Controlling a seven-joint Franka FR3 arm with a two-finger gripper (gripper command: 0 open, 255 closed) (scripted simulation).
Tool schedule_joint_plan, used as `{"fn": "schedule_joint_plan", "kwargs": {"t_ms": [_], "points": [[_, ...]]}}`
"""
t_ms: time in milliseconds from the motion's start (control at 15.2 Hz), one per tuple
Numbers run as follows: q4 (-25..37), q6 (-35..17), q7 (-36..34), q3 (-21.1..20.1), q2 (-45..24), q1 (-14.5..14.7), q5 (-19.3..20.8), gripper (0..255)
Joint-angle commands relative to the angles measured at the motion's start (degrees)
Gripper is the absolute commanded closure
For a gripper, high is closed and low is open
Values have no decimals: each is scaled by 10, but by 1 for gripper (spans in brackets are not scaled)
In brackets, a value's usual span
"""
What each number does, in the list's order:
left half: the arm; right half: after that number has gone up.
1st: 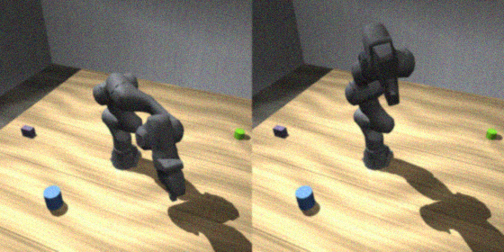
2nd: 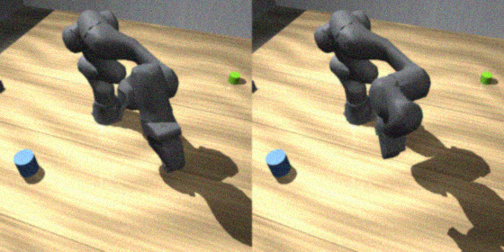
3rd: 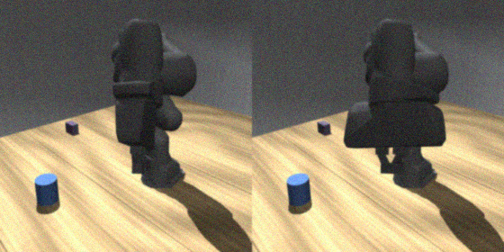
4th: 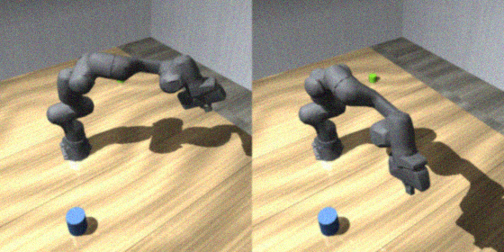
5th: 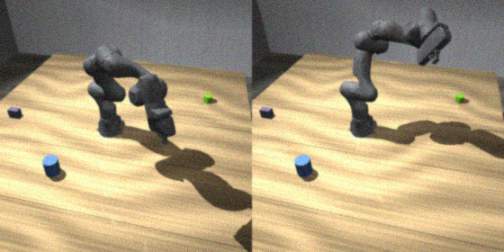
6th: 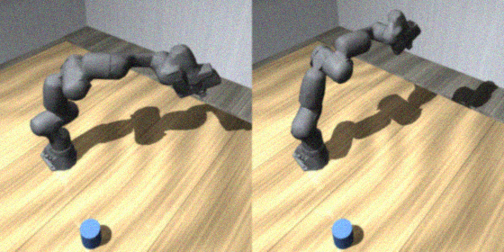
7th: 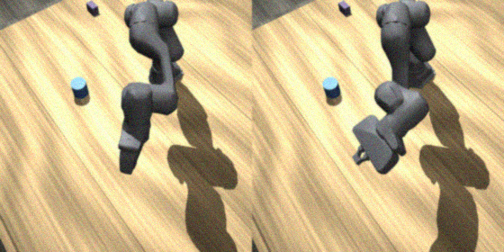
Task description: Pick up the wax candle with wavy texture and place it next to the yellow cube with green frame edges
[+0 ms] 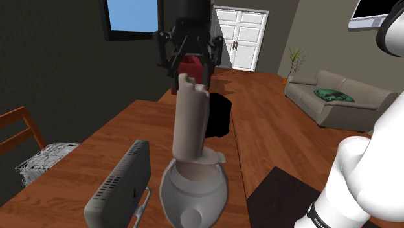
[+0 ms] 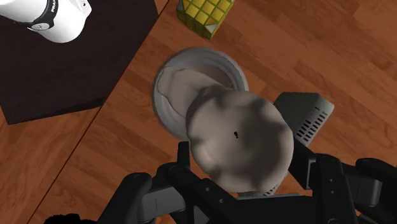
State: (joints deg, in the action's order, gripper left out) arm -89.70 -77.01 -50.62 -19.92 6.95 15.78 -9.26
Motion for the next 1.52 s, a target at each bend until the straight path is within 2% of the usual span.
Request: {"fn": "schedule_joint_plan", "kwargs": {"t_ms": [0, 396, 792, 1452], "points": [[10, -2, -31, -17, -8, 12, -2, 255], [67, -9, -130, -72, -63, 56, 9, 255], [159, -6, -233, -121, -149, 116, 47, 255], [35, -94, -208, -114, -110, 104, 28, 255]]}}
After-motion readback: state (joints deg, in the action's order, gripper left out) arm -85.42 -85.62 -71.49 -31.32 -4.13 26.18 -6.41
